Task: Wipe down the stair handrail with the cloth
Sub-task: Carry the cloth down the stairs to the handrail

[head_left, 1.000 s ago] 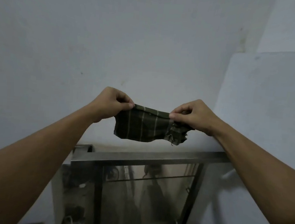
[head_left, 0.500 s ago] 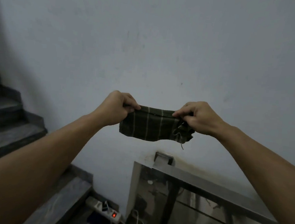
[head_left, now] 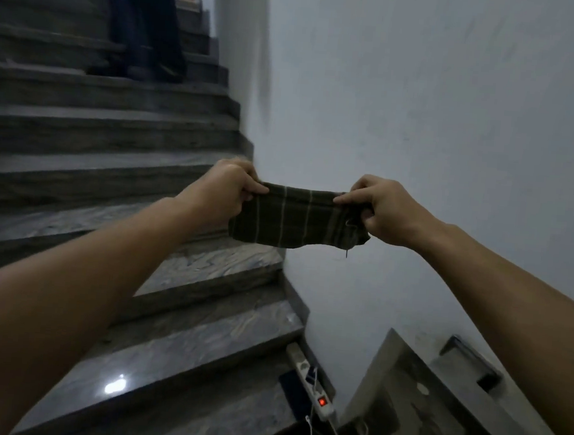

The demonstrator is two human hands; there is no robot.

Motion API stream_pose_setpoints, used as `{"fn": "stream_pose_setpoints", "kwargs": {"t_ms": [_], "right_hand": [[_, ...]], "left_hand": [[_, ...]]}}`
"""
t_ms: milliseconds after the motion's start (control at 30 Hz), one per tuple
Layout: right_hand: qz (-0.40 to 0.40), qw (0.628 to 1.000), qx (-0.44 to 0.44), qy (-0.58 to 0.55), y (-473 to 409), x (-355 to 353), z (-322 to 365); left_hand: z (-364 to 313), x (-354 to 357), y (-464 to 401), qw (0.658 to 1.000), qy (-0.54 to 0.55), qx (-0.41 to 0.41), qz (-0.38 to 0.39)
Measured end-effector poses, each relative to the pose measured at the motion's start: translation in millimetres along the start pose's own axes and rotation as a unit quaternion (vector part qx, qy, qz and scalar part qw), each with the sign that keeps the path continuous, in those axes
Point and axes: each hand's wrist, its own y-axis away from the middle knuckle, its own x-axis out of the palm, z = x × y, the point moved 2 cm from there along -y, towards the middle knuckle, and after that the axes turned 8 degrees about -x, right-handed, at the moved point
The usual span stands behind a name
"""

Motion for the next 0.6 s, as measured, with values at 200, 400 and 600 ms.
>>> {"fn": "stream_pose_setpoints", "kwargs": {"t_ms": [200,400,600], "right_hand": [[0.042,0.994,-0.081,-0.057,-68,61,33],[0.067,0.984,-0.15,-0.064,-156,120,74],[0.068,0.976,-0.205,-0.041,-271,180,119]], "left_hand": [[70,-27,36,0.995,-0.061,-0.082,-0.017],[152,-62,55,0.983,-0.102,-0.146,-0.039],[263,-108,41,0.973,-0.14,-0.175,-0.056]]}}
